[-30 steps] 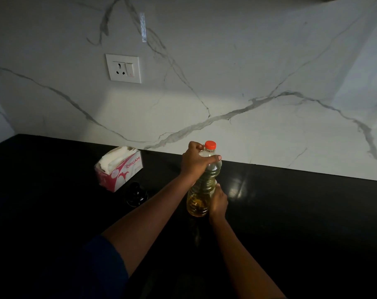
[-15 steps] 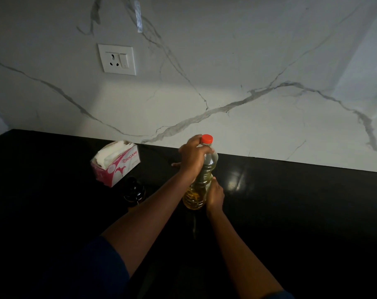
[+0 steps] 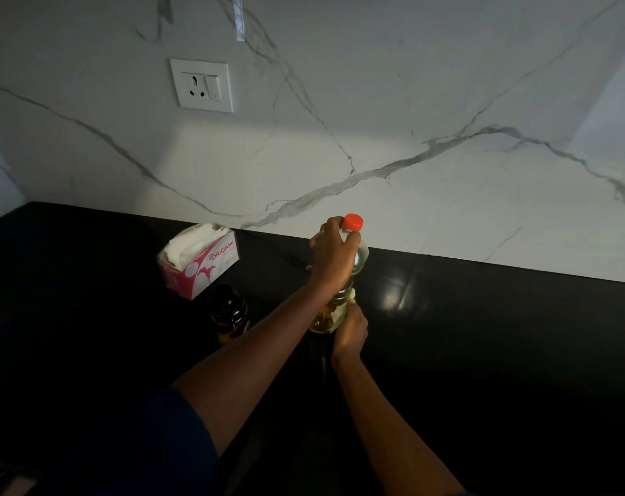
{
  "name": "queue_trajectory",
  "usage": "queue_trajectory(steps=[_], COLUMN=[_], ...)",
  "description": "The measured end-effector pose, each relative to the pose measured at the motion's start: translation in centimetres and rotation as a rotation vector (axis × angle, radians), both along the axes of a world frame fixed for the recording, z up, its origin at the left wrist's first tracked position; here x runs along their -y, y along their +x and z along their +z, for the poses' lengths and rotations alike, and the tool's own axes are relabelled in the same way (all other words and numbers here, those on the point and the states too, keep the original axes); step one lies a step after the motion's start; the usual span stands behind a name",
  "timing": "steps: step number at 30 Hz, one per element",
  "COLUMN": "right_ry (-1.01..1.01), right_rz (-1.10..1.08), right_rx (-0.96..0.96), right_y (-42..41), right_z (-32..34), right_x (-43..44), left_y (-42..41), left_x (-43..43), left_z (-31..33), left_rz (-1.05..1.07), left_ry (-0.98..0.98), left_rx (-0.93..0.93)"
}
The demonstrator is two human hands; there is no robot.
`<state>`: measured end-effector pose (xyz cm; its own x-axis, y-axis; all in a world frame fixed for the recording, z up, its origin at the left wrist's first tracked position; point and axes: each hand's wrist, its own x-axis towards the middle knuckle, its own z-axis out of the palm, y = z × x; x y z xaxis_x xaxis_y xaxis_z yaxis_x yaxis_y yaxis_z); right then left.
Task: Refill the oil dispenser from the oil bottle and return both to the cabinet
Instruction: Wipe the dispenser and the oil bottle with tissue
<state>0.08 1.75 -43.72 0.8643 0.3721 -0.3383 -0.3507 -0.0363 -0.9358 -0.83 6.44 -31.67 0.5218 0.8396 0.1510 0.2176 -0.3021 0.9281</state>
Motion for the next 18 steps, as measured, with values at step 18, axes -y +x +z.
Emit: queue_trajectory(steps=[18], right_ry=[-0.046], right_rz=[0.046], right_rx=[-0.061], right_y=[1.0], right_z=[-0.3], right_x=[-1.2], left_y=[-1.7], left_x=[-2.7], left_z=[0.2], left_rz=[-0.043], left_ry=[-0.016], left_rx=[0.046])
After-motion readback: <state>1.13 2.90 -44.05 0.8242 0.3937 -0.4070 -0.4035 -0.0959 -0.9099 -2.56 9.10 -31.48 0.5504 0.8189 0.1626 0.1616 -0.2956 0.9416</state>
